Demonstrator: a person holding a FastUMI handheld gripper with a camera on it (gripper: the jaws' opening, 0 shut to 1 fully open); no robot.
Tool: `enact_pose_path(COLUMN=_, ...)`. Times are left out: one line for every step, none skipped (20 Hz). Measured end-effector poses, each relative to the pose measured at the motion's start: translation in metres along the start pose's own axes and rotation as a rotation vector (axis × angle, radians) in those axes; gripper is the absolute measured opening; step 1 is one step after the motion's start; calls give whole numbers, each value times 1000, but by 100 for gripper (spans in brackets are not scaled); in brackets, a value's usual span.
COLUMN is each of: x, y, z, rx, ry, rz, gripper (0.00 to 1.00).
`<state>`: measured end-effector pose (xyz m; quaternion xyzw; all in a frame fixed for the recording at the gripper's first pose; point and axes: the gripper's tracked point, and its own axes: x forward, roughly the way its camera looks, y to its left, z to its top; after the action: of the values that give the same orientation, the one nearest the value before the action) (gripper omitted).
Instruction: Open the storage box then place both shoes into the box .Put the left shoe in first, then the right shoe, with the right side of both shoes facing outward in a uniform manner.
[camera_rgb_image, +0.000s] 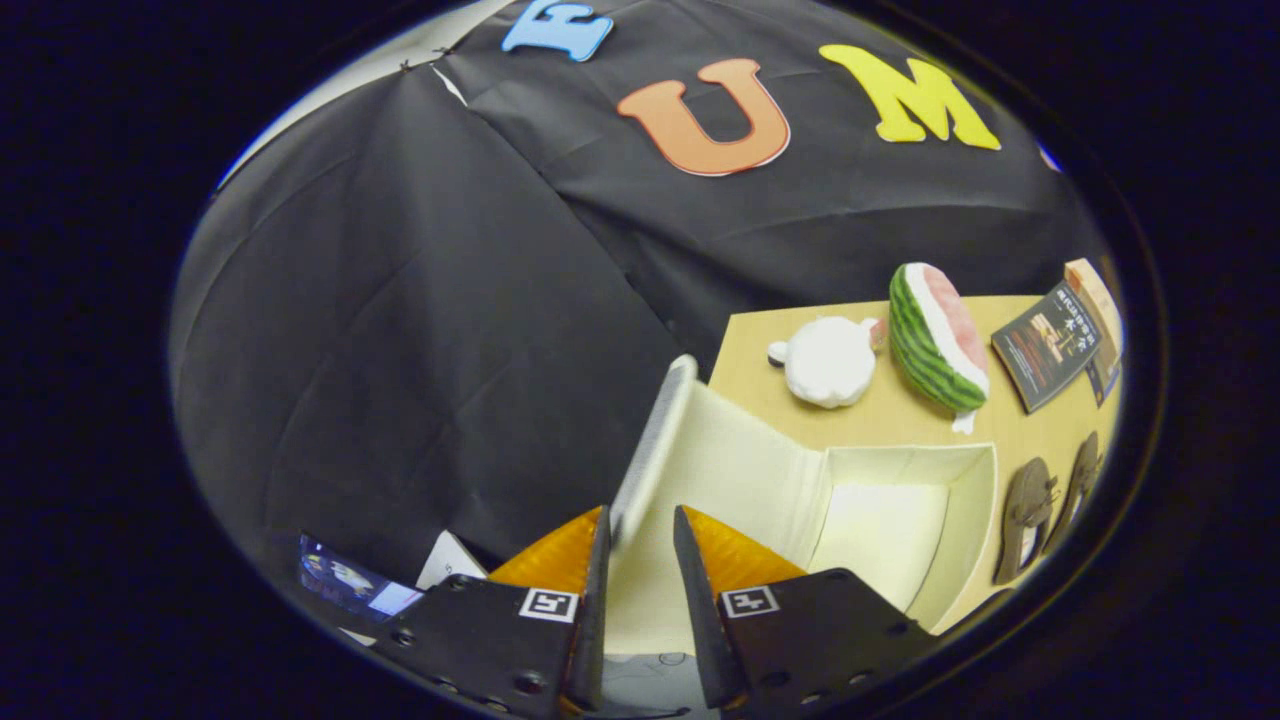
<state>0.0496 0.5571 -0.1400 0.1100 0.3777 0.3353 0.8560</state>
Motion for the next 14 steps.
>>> enact_pose_path(x=2, y=2, z=-1, rx=-6, ry=1, rz=6, gripper=46)
enact_pose_path(x=1, y=1, z=-1, rx=-10, ry=2, rz=5, gripper=54)
enact_pose_path(x=-2, y=2, z=0, rx=-16, ry=2, rz=12, gripper=61)
enact_pose_path(x=-3, y=-1, z=1, rx=-24, ry=2, rz=3, gripper=69)
enact_pose_path(x=-7, y=-8, z=0, rx=-29, ry=4, rz=-9, gripper=76)
enact_pose_path(x=-11, y=-12, z=-2, rx=-31, ry=8, rz=-7, gripper=77)
enact_pose_path(x=-14, y=-14, z=-3, rx=-30, ry=13, rz=2, gripper=80)
enact_pose_path(x=-18, y=-20, z=-5, rx=-30, ry=18, rz=9, gripper=83)
enact_pose_path(x=-24, y=-29, z=-7, rx=-33, ry=20, rz=6, gripper=84)
enact_pose_path(x=-29, y=-42, z=-9, rx=-36, ry=21, rz=-2, gripper=85)
enact_pose_path(x=-35, y=-55, z=-11, rx=-40, ry=24, rz=-8, gripper=88)
enact_pose_path(x=-41, y=-69, z=-12, rx=-41, ry=26, rz=-23, gripper=90)
enact_pose_path(x=-48, y=-85, z=-14, rx=-36, ry=27, rz=-39, gripper=90)
enact_pose_path(x=-55, y=-100, z=-14, rx=-25, ry=27, rz=-45, gripper=90)
